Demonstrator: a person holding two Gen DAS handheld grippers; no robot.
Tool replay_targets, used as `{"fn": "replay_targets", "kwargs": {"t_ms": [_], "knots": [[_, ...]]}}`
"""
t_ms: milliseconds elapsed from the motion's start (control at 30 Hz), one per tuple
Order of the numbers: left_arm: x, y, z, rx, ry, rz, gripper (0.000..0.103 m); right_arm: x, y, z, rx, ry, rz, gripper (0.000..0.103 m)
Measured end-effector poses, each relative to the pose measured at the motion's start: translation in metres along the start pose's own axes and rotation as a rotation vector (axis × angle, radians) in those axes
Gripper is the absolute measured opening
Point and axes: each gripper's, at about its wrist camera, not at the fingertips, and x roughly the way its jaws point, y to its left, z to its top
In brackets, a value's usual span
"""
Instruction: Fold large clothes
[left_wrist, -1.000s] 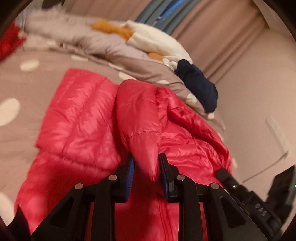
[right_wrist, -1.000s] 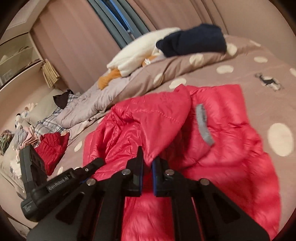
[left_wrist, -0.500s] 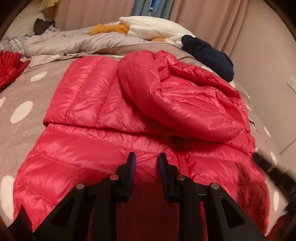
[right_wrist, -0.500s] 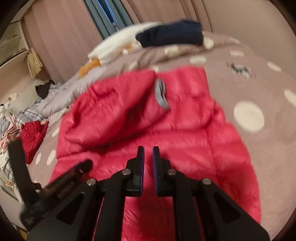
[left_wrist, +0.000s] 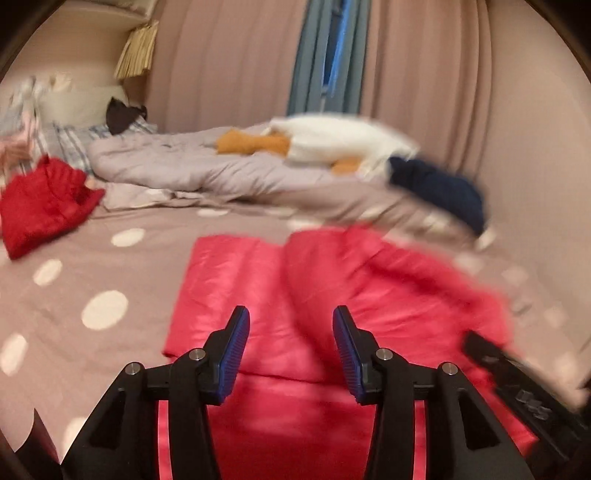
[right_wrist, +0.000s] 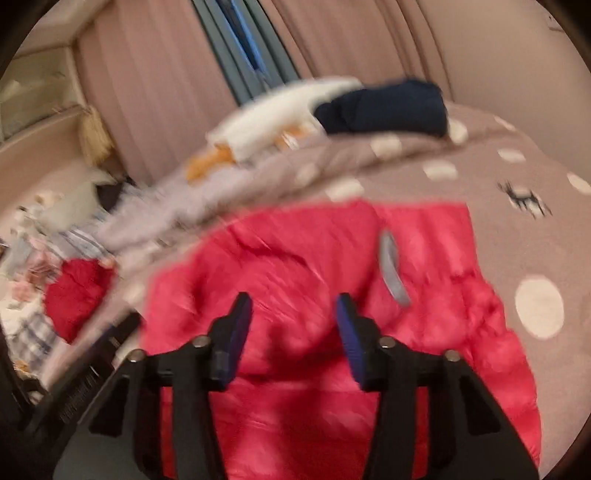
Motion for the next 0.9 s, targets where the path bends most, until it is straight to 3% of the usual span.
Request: {"fn": "replay_targets", "kwargs": {"t_ms": [100,133,300,433,600,633,667,733,833,900], "knots": [[0.052,-0.007,-0.026,0.071,0.191,0.027,0.045,0.036,-0.008,-0.023,-0.075,0.116,-0.112,0.042],[0.060,-0.008,-0.033,0.077,0.208,0.025,0.045,0.043,-0.012,-0.030,-0.075,0.137,-0.123,0.043],[0.059,-0.019,-0.036,0.136,0.186,0.090,0.046,0.047,-0.018,-0.036,-0.050,0.124,-0.115,0.044],[0.056,-0.018,-0.035,0.124,0.189,0.081,0.047,0.048,-0.011,-0.040,-0.092,0.123,-0.147,0.048],[0.058,-0.012,-0.034,0.098,0.194,0.085,0.062,0.049,-0.015,-0.039,-0.067,0.120,-0.122,0.053],[0.056,-0.011,-0.034,0.096,0.195,0.103,0.074,0.049,-0.017,-0.039,-0.060,0.120,-0.115,0.055],[0.054,-0.009,-0.034,0.091,0.203,0.132,0.087,0.047,-0.018,-0.039,-0.051,0.117,-0.103,0.058],[0.051,-0.003,-0.032,0.070,0.222,0.155,0.094,0.042,-0.023,-0.037,-0.026,0.113,-0.075,0.065],[0.029,0.013,-0.030,0.034,0.223,0.095,0.094,0.017,-0.031,-0.038,0.012,0.114,-0.070,0.081],[0.011,0.020,-0.029,0.035,0.194,0.105,0.094,-0.007,-0.037,-0.042,0.043,0.096,-0.068,0.090]]}}
